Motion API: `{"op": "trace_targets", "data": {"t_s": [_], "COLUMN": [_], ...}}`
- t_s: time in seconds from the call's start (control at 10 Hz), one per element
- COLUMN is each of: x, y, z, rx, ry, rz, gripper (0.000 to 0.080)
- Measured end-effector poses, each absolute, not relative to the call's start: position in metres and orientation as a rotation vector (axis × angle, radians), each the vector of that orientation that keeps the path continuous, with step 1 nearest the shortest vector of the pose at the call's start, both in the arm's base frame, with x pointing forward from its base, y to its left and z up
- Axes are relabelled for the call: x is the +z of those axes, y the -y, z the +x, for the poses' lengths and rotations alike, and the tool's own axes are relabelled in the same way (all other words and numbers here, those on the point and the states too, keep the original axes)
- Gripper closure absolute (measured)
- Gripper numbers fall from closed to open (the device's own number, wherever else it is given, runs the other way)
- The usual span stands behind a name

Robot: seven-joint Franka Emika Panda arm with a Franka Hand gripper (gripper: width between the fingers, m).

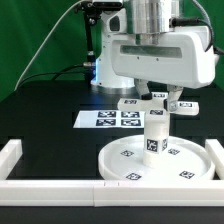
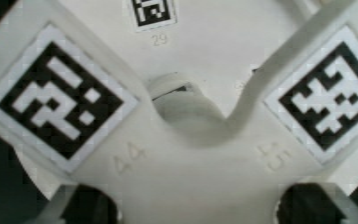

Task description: Assemble round table

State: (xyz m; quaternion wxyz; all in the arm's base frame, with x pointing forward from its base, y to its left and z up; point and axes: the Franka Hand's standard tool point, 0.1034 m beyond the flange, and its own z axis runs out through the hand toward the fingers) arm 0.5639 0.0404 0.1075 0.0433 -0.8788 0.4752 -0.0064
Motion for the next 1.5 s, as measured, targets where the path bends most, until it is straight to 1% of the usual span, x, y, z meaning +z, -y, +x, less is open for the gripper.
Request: {"op": "trace_targets", "data": {"t_s": [0.1, 0.2, 0.3, 0.5, 0.6, 0.8, 1.0, 1.3, 1.5], "x": [0.107, 0.109, 0.116, 0.131, 0.134, 0.133, 0.132, 0.131, 0.130], "y": [-0.040, -0.040, -0.041, -0.042, -0.041, -0.043, -0.041, -0.039, -0.034], "z": [0.564, 0.564, 0.565, 0.567, 0.569, 0.567, 0.562, 0.562, 0.563], "rx": [-0.019, -0.020, -0.017, -0.029, -0.051, -0.053, -0.024, -0.035, -0.026], "ry": [-1.452, -1.413, -1.348, -1.194, -0.947, -0.601, -0.122, 0.160, 0.609], "rz": [-2.688, -2.711, -2.736, -2.789, -2.880, -2.986, -3.048, -3.055, -3.046], "gripper": [0.0212, 0.0212, 0.0163, 0.0153, 0.0151, 0.0151, 0.0151, 0.0151, 0.0151]}}
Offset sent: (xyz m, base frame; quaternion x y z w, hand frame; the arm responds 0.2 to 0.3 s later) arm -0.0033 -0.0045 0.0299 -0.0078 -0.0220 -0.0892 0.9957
